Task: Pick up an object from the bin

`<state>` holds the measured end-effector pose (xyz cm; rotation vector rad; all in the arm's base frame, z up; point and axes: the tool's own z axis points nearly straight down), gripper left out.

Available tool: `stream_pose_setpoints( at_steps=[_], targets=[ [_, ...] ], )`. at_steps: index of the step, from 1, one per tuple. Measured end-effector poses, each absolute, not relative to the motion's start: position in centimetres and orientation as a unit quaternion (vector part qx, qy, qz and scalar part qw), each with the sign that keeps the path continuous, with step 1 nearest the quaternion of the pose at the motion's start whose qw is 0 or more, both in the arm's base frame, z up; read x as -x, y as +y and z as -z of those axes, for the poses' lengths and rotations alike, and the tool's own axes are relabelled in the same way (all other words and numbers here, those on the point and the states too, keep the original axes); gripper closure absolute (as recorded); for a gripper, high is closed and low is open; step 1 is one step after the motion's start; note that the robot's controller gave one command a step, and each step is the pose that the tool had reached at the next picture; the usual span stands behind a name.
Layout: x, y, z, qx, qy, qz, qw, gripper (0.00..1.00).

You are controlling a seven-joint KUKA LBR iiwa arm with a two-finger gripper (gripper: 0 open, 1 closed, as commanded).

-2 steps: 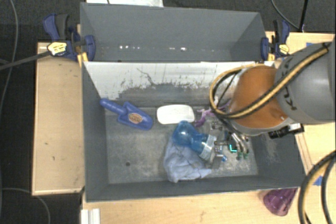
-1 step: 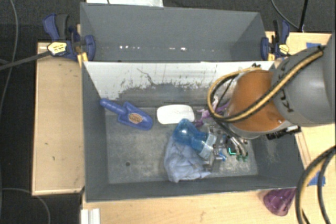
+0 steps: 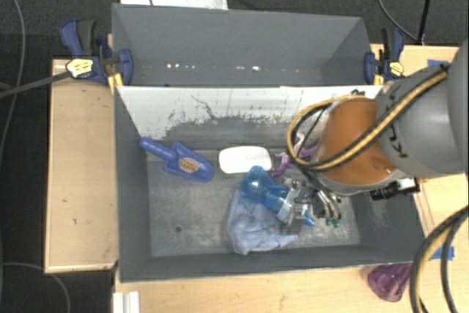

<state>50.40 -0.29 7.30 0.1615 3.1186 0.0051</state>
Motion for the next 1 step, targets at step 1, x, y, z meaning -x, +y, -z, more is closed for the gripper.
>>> stream_pose_setpoints(
  at_steps=[1],
  targets=[
    [-50.41,-0.29,-7.3,-0.052,0.999,-0.002,0.009,1.0]
  ],
)
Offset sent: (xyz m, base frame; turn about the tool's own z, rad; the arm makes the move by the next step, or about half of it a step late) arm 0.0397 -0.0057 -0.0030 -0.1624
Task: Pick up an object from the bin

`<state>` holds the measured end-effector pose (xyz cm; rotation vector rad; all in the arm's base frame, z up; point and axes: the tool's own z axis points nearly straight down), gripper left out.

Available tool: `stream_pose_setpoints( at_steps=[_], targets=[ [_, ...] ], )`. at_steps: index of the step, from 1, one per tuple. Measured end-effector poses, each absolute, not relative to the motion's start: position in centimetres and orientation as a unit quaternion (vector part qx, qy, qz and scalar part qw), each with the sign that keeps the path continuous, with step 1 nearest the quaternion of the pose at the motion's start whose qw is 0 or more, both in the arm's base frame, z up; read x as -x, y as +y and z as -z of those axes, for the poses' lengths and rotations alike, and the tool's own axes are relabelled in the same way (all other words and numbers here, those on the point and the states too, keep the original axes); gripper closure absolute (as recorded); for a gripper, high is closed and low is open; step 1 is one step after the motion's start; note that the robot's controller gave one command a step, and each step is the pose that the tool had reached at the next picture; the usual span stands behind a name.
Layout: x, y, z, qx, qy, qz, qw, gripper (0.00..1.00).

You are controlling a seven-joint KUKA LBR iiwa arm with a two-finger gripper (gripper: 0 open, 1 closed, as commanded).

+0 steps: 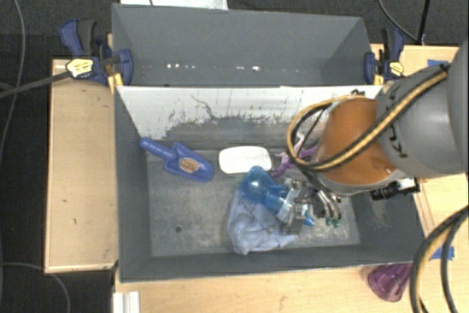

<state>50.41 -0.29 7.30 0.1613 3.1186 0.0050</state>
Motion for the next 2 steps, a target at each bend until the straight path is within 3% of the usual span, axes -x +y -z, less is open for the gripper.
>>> stream_pose_setpoints(
  at_steps=[1,2],
  targets=[
    [-50.6,-0.3,-7.3,-0.05,0.999,-0.002,0.011,1.0],
    [-53.3,-3.1,-22.5,-0.04,0.999,-0.001,0.012,1.0]
  ],
)
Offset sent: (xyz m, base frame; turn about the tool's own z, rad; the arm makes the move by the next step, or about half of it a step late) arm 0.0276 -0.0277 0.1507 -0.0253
